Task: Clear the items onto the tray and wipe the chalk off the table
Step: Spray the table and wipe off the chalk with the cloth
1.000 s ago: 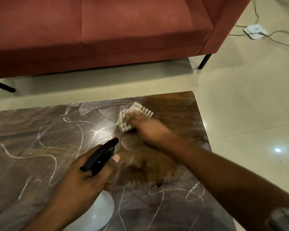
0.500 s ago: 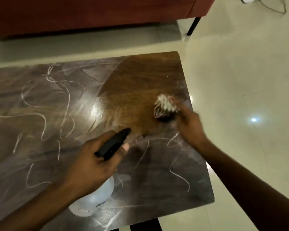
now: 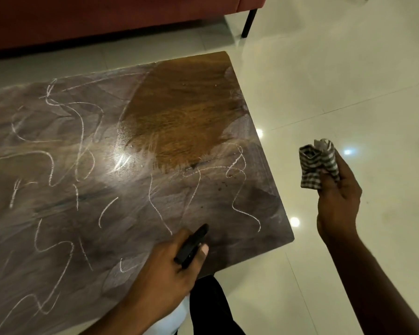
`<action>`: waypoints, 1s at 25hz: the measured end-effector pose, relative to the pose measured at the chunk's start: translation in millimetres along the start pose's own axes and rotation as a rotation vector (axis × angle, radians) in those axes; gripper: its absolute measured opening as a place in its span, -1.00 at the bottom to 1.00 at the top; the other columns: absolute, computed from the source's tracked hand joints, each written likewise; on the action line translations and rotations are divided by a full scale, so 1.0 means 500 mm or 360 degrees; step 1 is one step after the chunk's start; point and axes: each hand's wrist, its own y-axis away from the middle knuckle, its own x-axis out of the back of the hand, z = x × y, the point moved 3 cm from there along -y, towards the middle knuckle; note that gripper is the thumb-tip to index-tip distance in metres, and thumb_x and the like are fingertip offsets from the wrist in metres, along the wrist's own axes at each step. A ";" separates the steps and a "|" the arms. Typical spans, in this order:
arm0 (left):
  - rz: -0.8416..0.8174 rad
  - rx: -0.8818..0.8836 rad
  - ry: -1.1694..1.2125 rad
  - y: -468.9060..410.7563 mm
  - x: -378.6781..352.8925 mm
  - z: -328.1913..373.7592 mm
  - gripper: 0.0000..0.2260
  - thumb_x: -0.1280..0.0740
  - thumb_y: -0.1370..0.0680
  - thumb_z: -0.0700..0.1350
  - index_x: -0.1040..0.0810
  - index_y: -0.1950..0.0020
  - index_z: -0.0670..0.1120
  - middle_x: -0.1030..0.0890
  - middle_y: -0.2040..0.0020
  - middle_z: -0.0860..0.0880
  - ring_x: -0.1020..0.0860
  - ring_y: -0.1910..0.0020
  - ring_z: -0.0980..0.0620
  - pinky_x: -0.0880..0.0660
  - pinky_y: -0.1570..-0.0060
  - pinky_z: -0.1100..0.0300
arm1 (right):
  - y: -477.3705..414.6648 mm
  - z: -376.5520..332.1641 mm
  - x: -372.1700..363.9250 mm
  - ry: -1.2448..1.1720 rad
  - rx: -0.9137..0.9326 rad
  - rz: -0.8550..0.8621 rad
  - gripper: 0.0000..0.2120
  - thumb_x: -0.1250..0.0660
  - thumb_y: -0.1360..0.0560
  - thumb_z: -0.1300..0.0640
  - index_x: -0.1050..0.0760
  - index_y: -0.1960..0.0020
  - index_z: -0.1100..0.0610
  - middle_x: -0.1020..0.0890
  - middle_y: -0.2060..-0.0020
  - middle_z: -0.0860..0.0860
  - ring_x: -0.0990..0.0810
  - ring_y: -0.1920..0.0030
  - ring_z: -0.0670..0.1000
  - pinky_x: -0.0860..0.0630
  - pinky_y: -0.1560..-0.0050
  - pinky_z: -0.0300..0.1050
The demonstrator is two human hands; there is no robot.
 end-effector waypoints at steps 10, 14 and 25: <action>-0.0062 -0.0164 -0.0387 0.137 -0.009 -0.075 -0.64 -0.22 -0.56 0.41 -0.48 0.05 0.14 -0.58 0.12 0.20 -0.59 0.09 0.20 -0.57 0.00 0.13 | 0.121 0.020 0.016 -0.0030 -0.0040 0.0027 -0.45 -0.15 -0.65 0.43 -0.51 -0.53 0.04 -0.64 -0.39 0.03 -0.60 -0.42 0.07 -0.51 -0.44 0.32; 0.0122 0.0081 -0.0261 0.153 0.002 -0.106 -0.56 -0.26 -0.48 0.42 -0.60 -0.13 0.15 -0.65 0.06 0.16 -0.64 0.03 0.22 -0.63 -0.06 0.09 | 0.122 0.015 -0.005 -0.0028 -0.0048 -0.0070 -0.43 -0.13 -0.65 0.46 -0.51 -0.53 0.04 -0.64 -0.39 0.04 -0.61 -0.41 0.08 -0.52 -0.41 0.34; 0.0379 0.0104 0.0010 0.002 0.109 0.003 -0.75 -0.40 -0.58 0.18 -0.62 -0.03 0.01 -0.63 0.31 -0.11 -0.65 0.33 -0.16 -0.63 0.21 -0.12 | 0.002 -0.003 -0.099 0.0288 0.0078 -0.0132 -0.43 -0.18 -0.63 0.37 -0.50 -0.53 -0.06 -0.62 -0.42 -0.10 -0.57 -0.44 -0.05 -0.49 -0.50 0.16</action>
